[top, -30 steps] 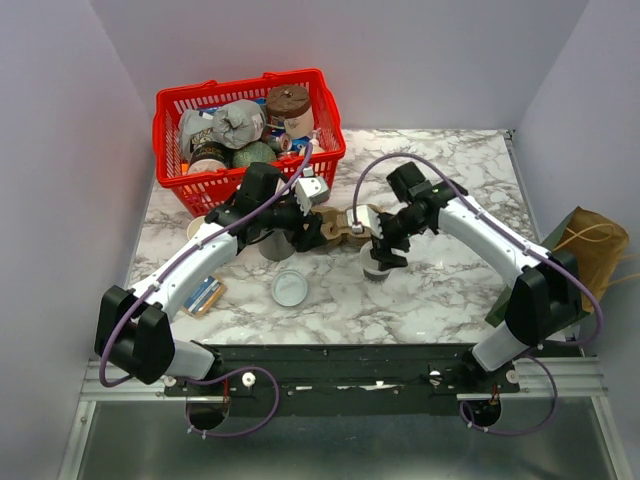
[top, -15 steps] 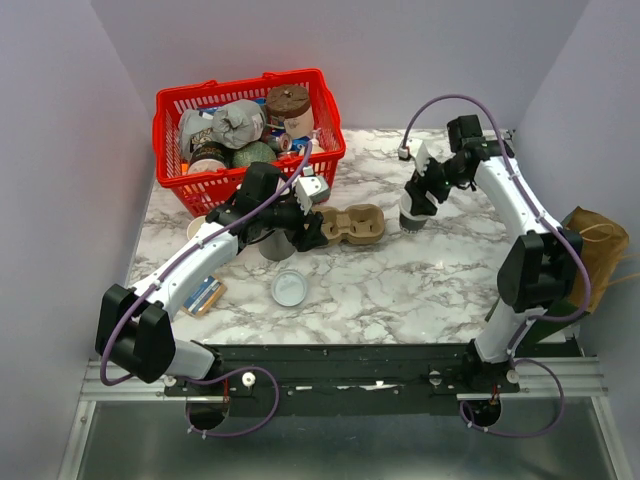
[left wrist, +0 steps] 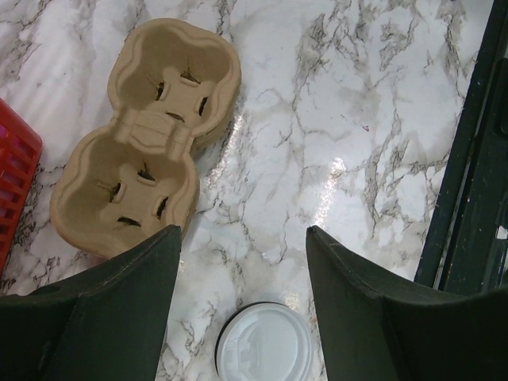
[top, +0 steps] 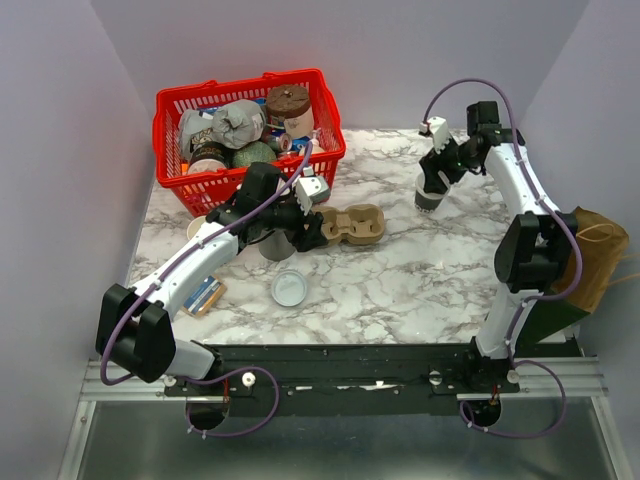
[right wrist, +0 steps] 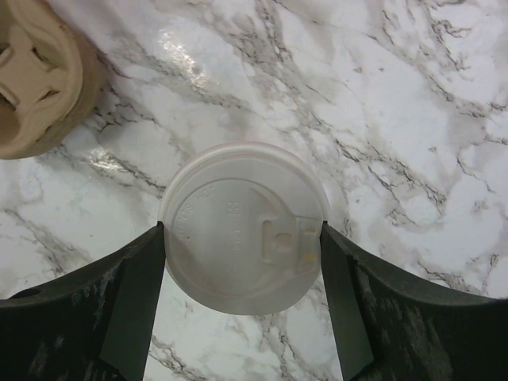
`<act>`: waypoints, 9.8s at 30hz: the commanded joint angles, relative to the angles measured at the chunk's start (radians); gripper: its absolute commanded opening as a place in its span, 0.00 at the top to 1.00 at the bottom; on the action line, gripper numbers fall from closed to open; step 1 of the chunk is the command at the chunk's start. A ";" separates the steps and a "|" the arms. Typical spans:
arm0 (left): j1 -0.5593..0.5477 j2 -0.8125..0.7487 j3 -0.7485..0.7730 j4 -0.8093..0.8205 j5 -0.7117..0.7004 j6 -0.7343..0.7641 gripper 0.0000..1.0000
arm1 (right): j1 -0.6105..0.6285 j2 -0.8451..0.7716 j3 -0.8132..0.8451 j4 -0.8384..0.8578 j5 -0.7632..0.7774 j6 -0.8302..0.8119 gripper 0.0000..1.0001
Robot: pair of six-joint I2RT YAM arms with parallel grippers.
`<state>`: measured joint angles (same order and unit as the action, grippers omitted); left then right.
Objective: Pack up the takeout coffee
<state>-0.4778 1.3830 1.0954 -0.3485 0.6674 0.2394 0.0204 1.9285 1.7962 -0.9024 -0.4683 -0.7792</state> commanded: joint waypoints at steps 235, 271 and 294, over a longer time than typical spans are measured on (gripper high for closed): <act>-0.134 0.291 0.521 -0.448 0.236 0.310 1.00 | -0.771 -1.023 -0.412 -0.625 -0.154 -0.491 0.99; -0.393 0.057 0.215 1.089 0.169 -0.374 1.00 | -0.625 -1.105 -0.548 -0.618 -0.552 -0.227 0.99; -0.404 0.042 0.279 0.896 0.110 -0.184 1.00 | -0.623 -1.086 -0.509 -0.612 -0.461 0.018 0.99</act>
<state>-0.8894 1.4471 1.3464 0.5430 0.8169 -0.0032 -0.6083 0.8543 1.2869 -1.3376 -0.9325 -0.8230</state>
